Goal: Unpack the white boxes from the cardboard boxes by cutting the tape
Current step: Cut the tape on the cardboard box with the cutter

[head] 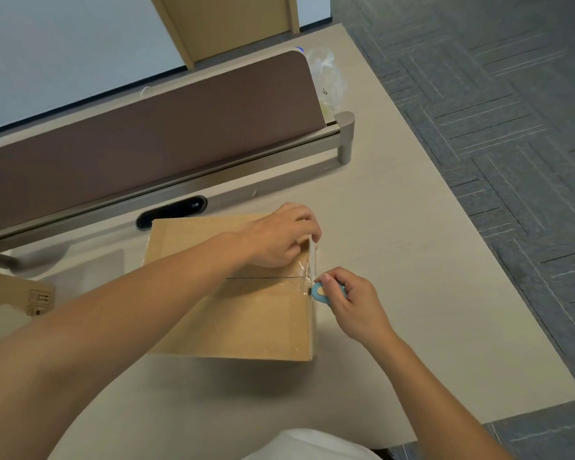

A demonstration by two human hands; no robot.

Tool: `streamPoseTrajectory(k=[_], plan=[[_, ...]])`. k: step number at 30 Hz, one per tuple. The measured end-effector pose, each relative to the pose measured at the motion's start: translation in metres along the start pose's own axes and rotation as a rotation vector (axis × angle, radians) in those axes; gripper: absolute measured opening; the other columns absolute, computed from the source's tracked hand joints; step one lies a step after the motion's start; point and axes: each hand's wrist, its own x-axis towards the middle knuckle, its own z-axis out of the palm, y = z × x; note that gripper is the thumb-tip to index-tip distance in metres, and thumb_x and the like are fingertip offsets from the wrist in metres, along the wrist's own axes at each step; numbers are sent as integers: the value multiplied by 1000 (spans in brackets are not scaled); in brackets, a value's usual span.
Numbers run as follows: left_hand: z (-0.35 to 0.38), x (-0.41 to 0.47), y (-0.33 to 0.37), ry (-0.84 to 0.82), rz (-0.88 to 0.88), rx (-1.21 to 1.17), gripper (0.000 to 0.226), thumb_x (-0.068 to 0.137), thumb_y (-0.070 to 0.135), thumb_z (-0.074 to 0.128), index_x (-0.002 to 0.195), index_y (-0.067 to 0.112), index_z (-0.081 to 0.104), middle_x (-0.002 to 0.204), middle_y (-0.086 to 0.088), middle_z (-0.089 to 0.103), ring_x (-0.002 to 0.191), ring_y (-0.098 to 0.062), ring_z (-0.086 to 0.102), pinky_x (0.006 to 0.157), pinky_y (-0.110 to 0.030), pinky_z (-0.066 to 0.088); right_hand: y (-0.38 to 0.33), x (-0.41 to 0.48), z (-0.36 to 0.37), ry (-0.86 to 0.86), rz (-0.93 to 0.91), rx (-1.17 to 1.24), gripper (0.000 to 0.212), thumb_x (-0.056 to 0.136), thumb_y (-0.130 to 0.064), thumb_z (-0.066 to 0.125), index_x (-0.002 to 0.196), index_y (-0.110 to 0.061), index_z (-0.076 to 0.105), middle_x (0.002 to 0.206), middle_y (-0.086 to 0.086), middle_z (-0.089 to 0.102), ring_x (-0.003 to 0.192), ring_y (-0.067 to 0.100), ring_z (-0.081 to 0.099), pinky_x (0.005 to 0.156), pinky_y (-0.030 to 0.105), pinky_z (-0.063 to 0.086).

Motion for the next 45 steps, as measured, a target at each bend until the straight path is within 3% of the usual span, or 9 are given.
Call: streamPoseTrajectory(k=[4, 8, 15, 19, 23, 26, 35, 42, 45], plan=[[-1, -24, -8, 123, -79, 7, 42, 85, 11, 48, 124, 17, 62, 132, -4, 54, 128, -24, 44, 114, -42, 32, -9, 6, -3, -31, 13, -23, 27, 102, -32, 49, 84, -23, 67, 62, -13, 59, 60, 5, 53, 59, 23, 42], [-1, -64, -25, 229, -441, -97, 38, 99, 26, 51, 137, 22, 52, 142, -1, 45, 136, -21, 33, 115, -40, 29, -20, 10, -8, 19, 31, -39, 28, 102, -31, 47, 84, -24, 67, 58, -8, 57, 56, 8, 51, 54, 21, 40], [17, -143, -43, 405, -850, -215, 41, 99, 33, 51, 138, 19, 51, 140, -6, 46, 134, -28, 37, 113, -43, 32, -45, 25, -8, 107, 32, -184, 29, 99, -30, 49, 79, -21, 67, 64, -1, 63, 64, 27, 61, 59, 39, 49], [32, -178, -38, 479, -1123, -281, 52, 98, 39, 51, 143, 14, 42, 143, -13, 39, 135, -34, 31, 110, -47, 33, -60, 37, 0, 136, 4, -230, 28, 101, -32, 47, 87, -20, 68, 68, 3, 65, 63, 21, 60, 57, 32, 44], [47, -203, -42, 460, -1357, -380, 57, 100, 46, 42, 141, 8, 42, 141, -18, 42, 128, -40, 41, 99, -49, 40, -79, 46, 23, 108, -12, -237, 26, 101, -33, 48, 90, -20, 68, 74, 3, 67, 61, 18, 64, 59, 31, 48], [60, -210, -40, 523, -1369, -477, 45, 100, 41, 37, 131, 12, 53, 130, -15, 52, 115, -37, 53, 89, -46, 44, -96, 48, 52, 31, -33, -249, 21, 101, -34, 49, 96, -22, 66, 78, -2, 66, 55, 6, 64, 52, 19, 44], [72, -205, -37, 850, -1376, -590, 29, 97, 26, 48, 119, 12, 62, 124, -11, 57, 116, -33, 47, 89, -43, 44, -143, 55, 125, -148, -117, -430, 15, 101, -33, 49, 102, -26, 63, 75, -6, 65, 61, -1, 62, 59, 24, 46], [59, -203, -81, 781, -1221, -532, 31, 103, 26, 41, 110, 11, 66, 125, -7, 51, 117, -29, 47, 83, -39, 44, -158, 67, 157, -196, -168, -579, 20, 100, -38, 49, 117, -33, 59, 99, -8, 65, 86, 11, 62, 78, 30, 54], [53, -200, -100, 695, -1154, -459, 33, 103, 29, 39, 107, 12, 66, 124, -5, 51, 114, -27, 48, 81, -39, 46, -158, 78, 173, -201, -181, -613, 22, 99, -41, 49, 120, -38, 55, 100, -11, 65, 85, 11, 62, 80, 34, 57]])
